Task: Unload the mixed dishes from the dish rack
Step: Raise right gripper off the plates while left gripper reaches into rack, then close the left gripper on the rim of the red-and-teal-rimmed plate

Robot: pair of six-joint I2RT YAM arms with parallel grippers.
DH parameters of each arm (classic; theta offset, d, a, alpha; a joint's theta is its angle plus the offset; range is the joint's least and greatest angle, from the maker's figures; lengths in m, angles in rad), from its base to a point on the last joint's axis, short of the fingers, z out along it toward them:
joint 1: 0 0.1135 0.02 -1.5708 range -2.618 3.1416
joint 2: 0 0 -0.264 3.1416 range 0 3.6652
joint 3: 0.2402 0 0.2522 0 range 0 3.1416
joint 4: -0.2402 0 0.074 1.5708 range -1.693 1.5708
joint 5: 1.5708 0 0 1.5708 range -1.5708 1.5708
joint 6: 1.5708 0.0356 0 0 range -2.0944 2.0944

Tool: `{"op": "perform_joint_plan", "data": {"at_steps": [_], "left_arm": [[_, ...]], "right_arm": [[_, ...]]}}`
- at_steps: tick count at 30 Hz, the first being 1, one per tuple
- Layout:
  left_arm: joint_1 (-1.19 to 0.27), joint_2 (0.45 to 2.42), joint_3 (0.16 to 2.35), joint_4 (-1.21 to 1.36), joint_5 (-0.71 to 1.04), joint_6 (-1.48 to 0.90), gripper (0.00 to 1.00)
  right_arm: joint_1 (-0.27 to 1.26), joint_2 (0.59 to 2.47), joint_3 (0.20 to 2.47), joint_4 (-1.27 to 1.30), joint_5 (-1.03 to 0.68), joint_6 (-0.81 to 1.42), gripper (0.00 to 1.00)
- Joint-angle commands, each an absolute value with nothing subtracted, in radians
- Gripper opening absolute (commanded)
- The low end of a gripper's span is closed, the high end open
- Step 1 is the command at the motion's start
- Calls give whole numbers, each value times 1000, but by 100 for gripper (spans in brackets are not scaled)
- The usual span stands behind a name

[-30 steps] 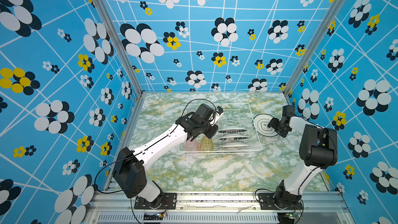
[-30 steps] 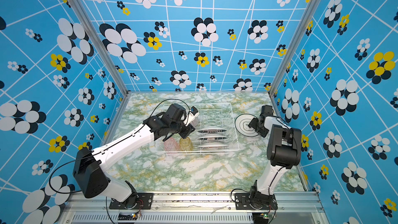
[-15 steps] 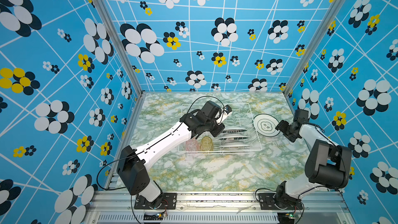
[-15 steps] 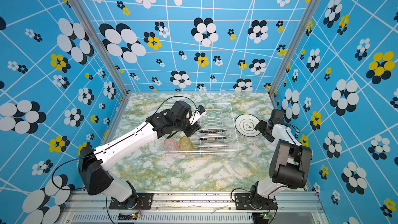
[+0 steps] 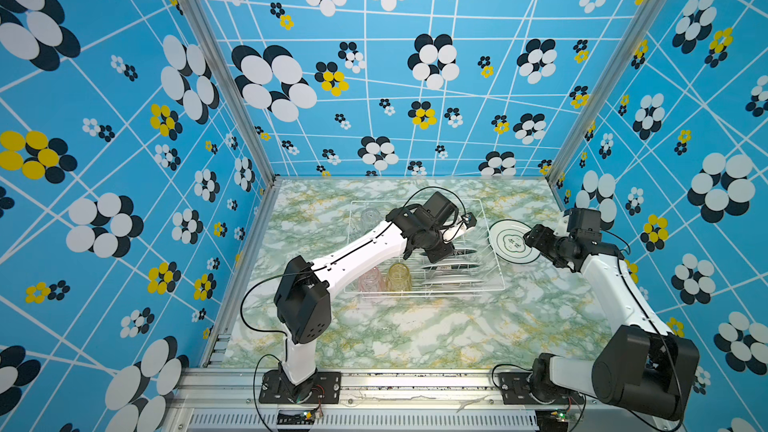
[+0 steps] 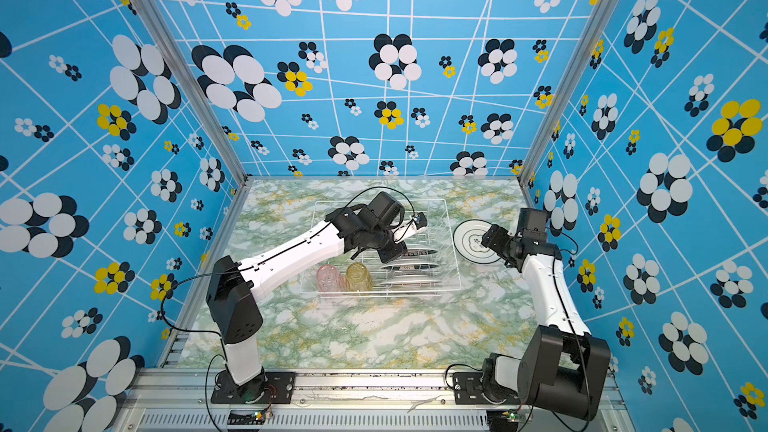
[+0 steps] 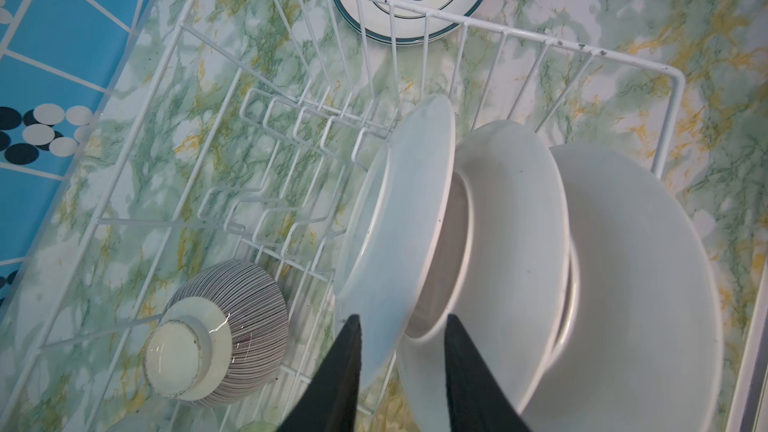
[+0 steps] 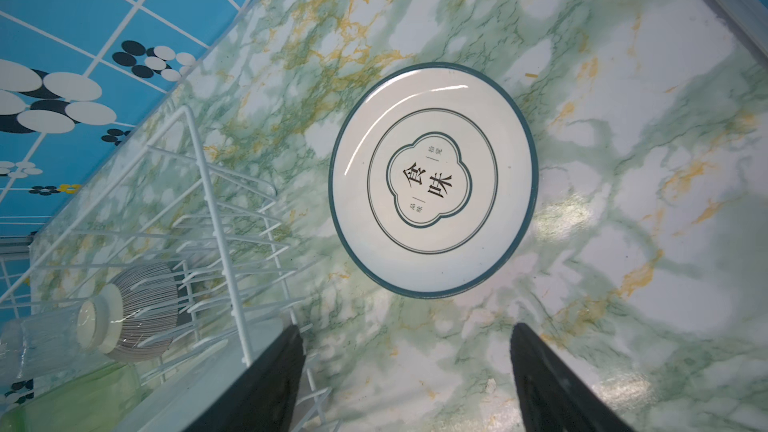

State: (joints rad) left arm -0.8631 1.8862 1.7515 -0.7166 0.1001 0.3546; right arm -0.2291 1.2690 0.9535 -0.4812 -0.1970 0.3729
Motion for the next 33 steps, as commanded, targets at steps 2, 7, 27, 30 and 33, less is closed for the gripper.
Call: {"op": "perform_joint_plan", "data": {"at_steps": [2, 7, 27, 30, 33], "left_arm": [[-876, 1932, 1824, -781, 94, 389, 36], [-882, 1984, 1879, -812, 55, 405, 35], [-883, 2110, 2018, -862, -69, 468, 29], [-884, 2117, 2021, -853, -88, 475, 25], [-884, 2121, 2023, -845, -108, 480, 20]], "right_arm": [[-224, 1218, 936, -519, -213, 353, 80], [-224, 1182, 938, -525, -216, 352, 80], [-224, 1155, 924, -508, -209, 345, 81], [-224, 1155, 924, -507, -209, 345, 81], [-224, 1155, 921, -504, -209, 345, 81]]}}
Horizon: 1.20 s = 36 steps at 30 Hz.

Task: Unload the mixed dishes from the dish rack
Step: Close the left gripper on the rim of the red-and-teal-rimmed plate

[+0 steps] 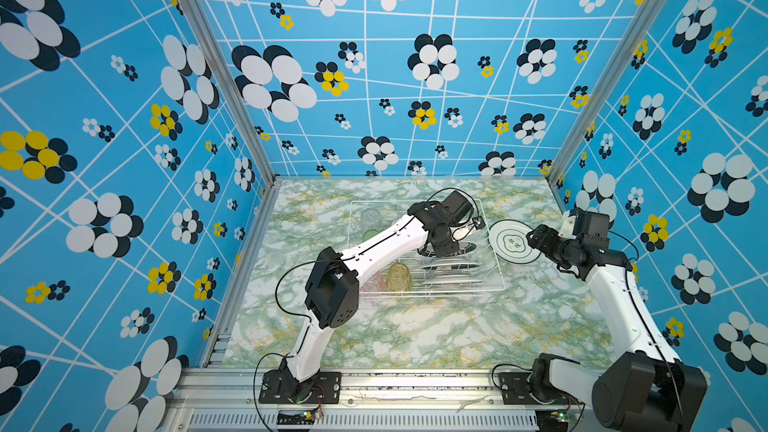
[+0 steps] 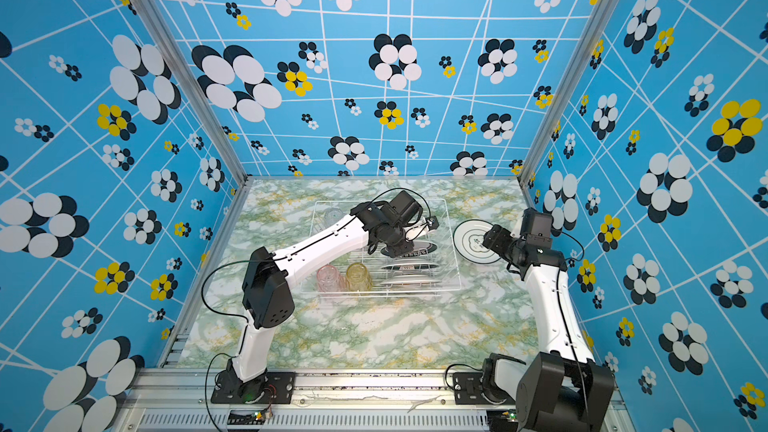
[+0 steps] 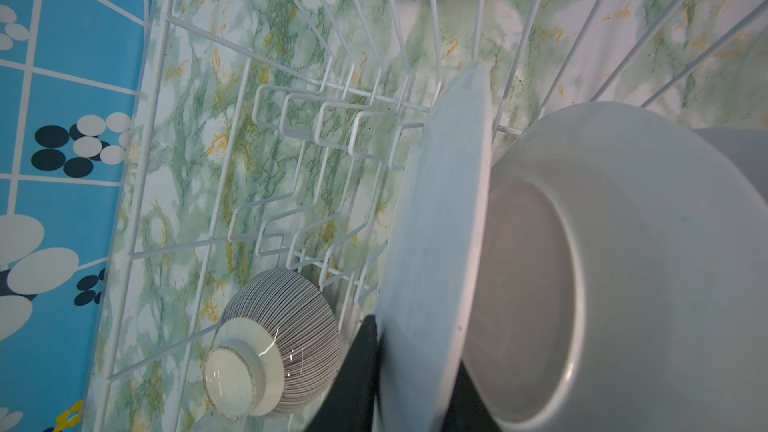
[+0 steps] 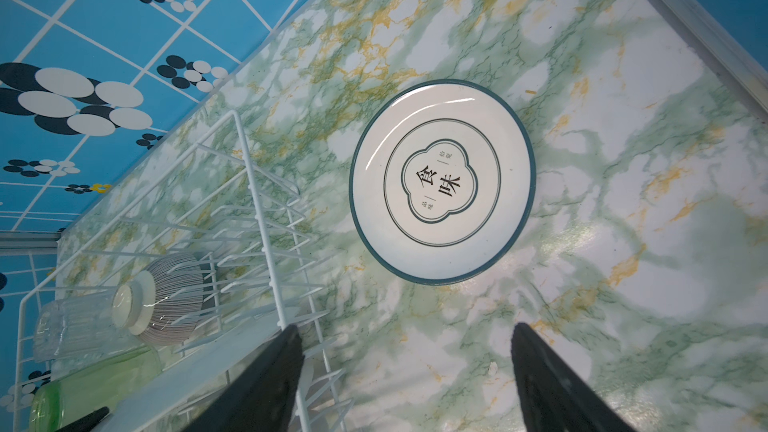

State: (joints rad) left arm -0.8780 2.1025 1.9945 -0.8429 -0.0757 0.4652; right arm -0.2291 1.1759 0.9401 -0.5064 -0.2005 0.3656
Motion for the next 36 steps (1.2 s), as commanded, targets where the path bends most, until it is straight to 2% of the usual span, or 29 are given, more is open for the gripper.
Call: {"op": "perform_joint_plan", "data": {"at_steps": [1, 12, 17, 27, 36], "left_arm": [[-884, 2123, 2023, -841, -114, 480, 19], [-893, 2138, 2018, -800, -175, 508, 11], [-896, 2146, 2019, -796, -197, 525, 0], [-897, 2129, 2019, -795, -237, 515, 0], [-884, 2021, 2006, -793, -226, 486, 0]], "right_arm": [[-224, 1157, 921, -504, -210, 344, 81], [-224, 1158, 909, -495, -210, 344, 81], [-224, 1157, 908, -492, -208, 344, 81], [-224, 1158, 905, -487, -210, 348, 81], [-224, 1150, 906, -489, -209, 354, 81]]}}
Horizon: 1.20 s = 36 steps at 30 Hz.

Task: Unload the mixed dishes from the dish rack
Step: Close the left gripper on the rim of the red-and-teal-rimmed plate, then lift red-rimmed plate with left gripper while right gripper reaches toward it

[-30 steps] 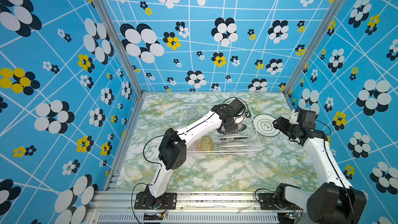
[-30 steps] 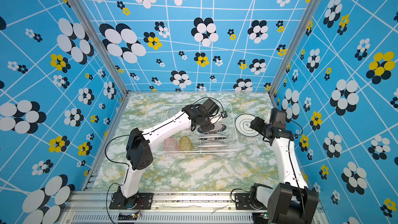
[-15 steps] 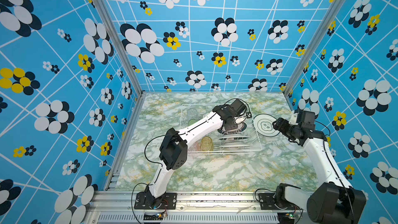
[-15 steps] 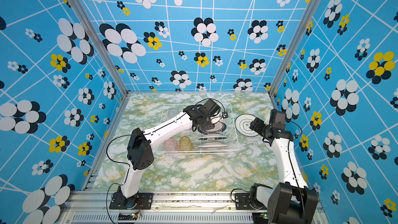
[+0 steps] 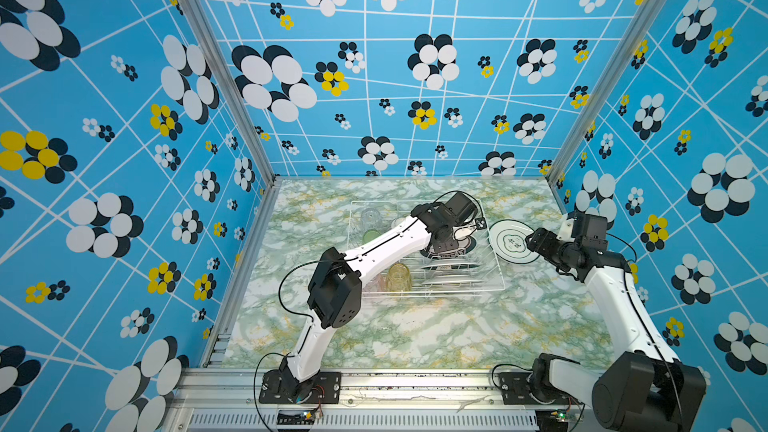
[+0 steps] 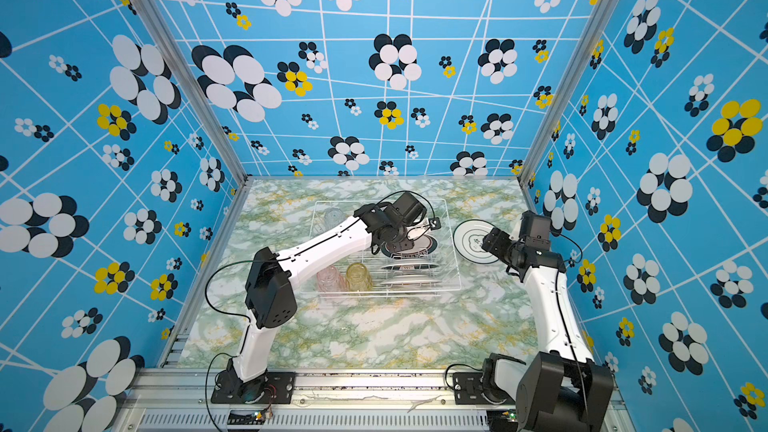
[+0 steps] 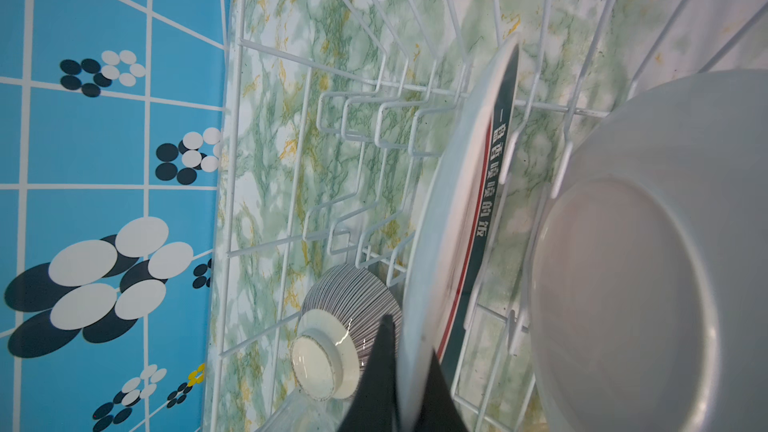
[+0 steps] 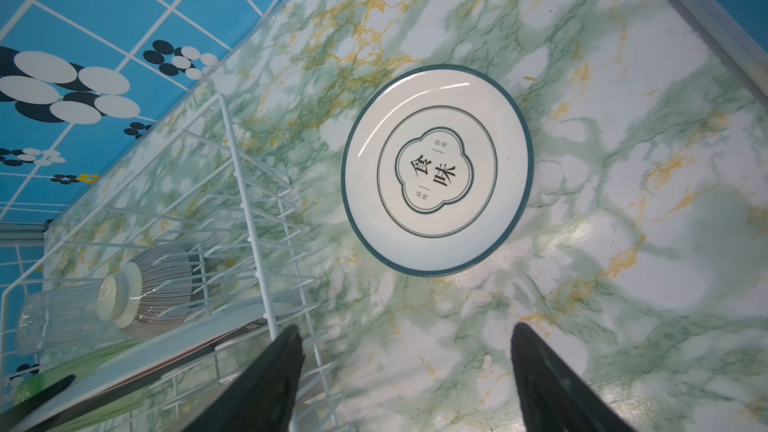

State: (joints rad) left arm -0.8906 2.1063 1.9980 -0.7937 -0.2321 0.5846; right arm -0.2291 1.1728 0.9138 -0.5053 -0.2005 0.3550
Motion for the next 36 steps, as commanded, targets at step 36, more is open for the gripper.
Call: {"op": "perform_joint_plan", "data": {"at_steps": [36], "left_arm": [[-495, 1777, 1735, -394, 832, -241, 0]], "right_arm": [[-173, 983, 681, 250, -1020, 699, 56]]}}
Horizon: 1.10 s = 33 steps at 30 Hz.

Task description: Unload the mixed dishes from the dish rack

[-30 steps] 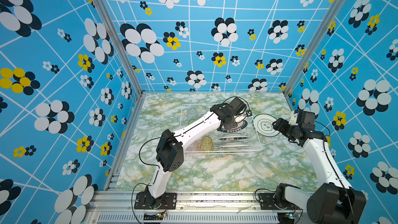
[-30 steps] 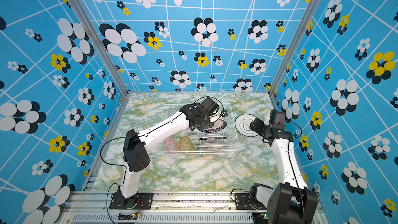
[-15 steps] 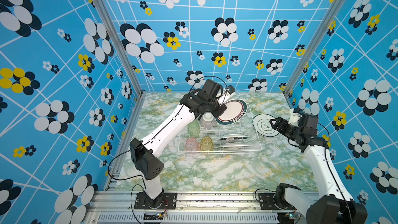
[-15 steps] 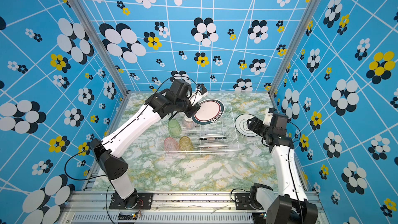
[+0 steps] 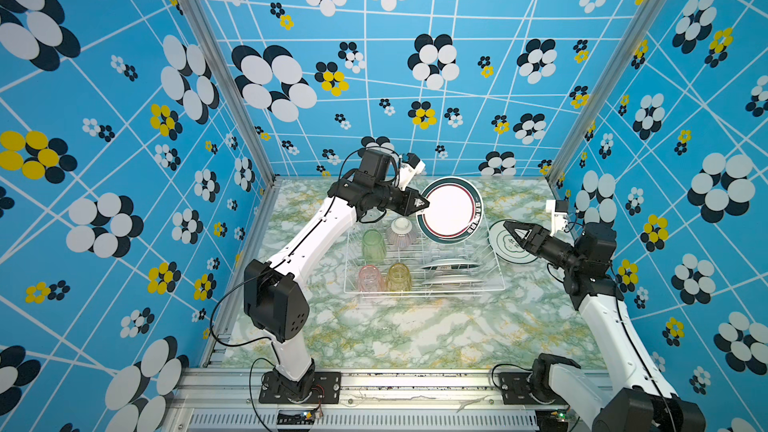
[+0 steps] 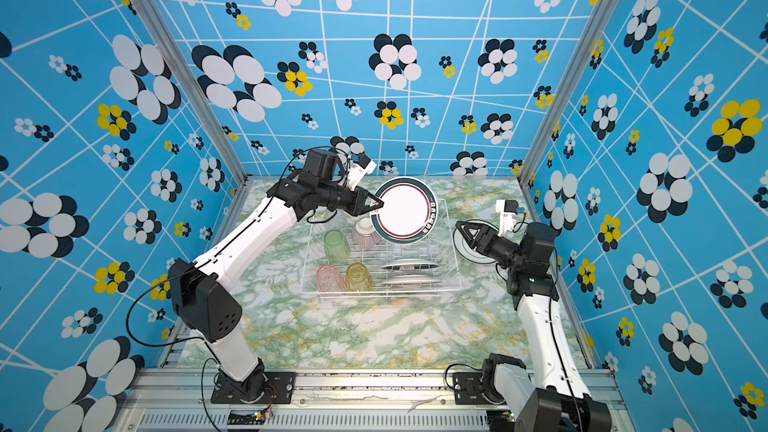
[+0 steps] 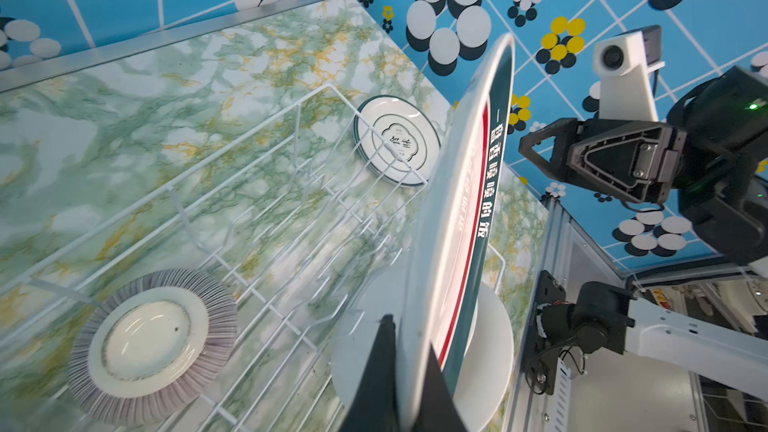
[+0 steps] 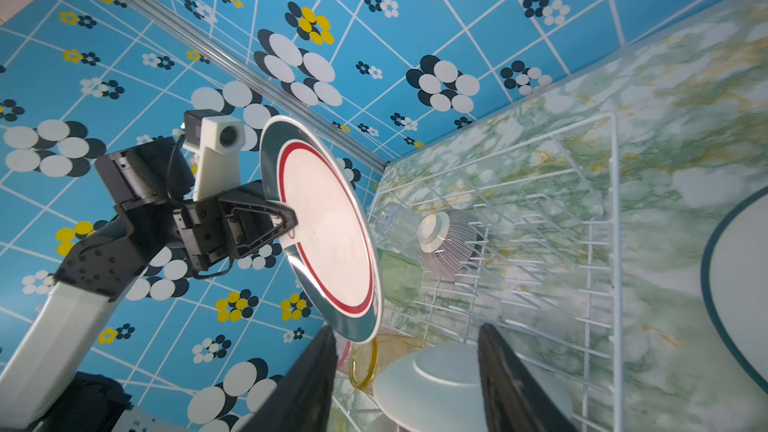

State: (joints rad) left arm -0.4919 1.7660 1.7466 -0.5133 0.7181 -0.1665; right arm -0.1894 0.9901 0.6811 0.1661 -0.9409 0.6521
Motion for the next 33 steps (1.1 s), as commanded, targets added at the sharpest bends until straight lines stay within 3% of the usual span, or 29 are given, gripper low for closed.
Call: {"op": "perform_joint_plan", "data": {"at_steps": [1, 18, 22, 24, 33], "left_arm": [[-495, 1783, 1732, -381, 842, -253, 0], [-547, 1867, 1744, -275, 931, -339, 0], [-555, 1884, 1751, -268, 943, -345, 0], [-560, 1897, 1757, -268, 949, -347, 0], [-575, 1928, 1770, -272, 932, -350, 0]], "right_arm": [[-164, 984, 682, 250, -1020, 699, 56], [-101, 1058, 695, 351, -963, 767, 51], [-98, 1068, 686, 400, -967, 803, 44], [-97, 1070, 683, 421, -964, 819, 34], [-92, 1068, 686, 411, -956, 822, 15]]}}
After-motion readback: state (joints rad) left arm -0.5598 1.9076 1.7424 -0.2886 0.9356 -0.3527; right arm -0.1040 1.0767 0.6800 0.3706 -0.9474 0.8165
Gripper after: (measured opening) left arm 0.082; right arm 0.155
